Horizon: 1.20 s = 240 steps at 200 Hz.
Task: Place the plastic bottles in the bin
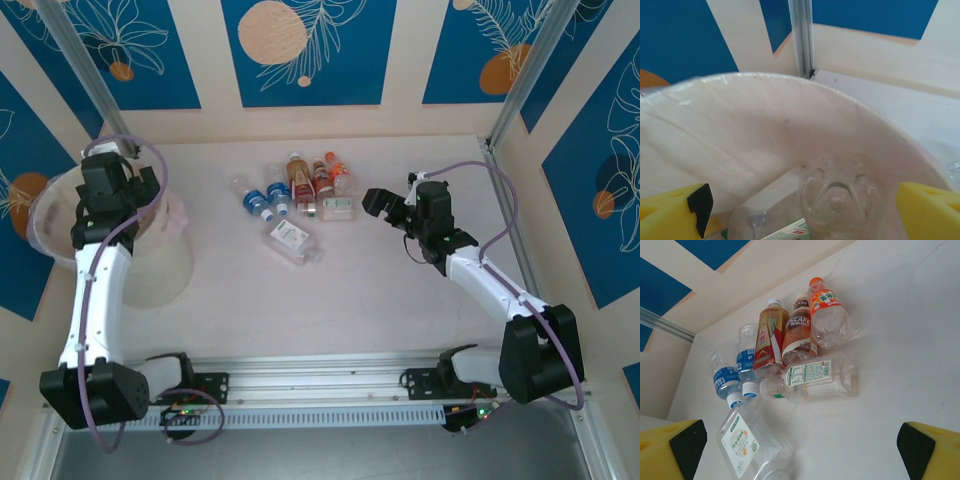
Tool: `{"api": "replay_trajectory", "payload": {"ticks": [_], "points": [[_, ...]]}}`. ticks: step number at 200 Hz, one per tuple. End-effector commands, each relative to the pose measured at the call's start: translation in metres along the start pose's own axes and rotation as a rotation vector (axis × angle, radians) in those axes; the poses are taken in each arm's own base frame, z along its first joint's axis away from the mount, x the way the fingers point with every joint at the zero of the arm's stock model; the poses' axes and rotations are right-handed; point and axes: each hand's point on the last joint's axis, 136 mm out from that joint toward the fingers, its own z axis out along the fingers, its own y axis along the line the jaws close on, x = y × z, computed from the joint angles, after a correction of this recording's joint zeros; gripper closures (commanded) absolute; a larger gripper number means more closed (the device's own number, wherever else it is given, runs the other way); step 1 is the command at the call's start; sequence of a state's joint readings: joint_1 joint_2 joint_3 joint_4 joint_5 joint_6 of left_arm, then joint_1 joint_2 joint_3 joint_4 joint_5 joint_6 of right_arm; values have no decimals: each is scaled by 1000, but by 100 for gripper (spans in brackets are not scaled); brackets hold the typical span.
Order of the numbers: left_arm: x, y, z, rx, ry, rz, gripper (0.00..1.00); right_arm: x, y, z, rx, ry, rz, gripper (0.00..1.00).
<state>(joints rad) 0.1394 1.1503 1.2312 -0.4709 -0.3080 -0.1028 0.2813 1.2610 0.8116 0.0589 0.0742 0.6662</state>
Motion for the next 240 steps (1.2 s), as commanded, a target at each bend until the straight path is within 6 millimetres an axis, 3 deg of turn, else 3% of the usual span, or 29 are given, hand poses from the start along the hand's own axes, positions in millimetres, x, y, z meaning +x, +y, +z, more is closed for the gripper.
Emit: {"api": "replay_trajectory", "payload": {"ticks": [1, 39, 63, 93, 135, 163, 210, 223, 240], "points": [[-26, -16, -24, 118, -89, -56, 3, -4, 10, 0, -27, 3, 8, 0], [-46, -26, -52, 230, -170, -147, 0, -3, 10, 1, -27, 16, 0, 0], [-57, -43, -71, 348, -184, -214, 0, -3, 6, 1, -7, 9, 8, 0], [-57, -78, -84, 357, -167, -140, 0, -5, -2, -2, 25, -27, 30, 1], [-41, -158, -95, 425, -151, -54, 0, -6, -7, -8, 39, -53, 38, 1], [-13, -211, -99, 473, -141, -65, 0, -5, -11, -11, 52, -50, 41, 1], [85, -288, -79, 613, 109, -113, 0, -5, -11, -13, 52, -48, 45, 1], [109, -298, -70, 612, 186, -161, 0, -5, -11, -13, 48, -47, 45, 1], [139, -288, -49, 474, 283, -235, 0, -3, -11, -13, 47, -37, 46, 1]]}}
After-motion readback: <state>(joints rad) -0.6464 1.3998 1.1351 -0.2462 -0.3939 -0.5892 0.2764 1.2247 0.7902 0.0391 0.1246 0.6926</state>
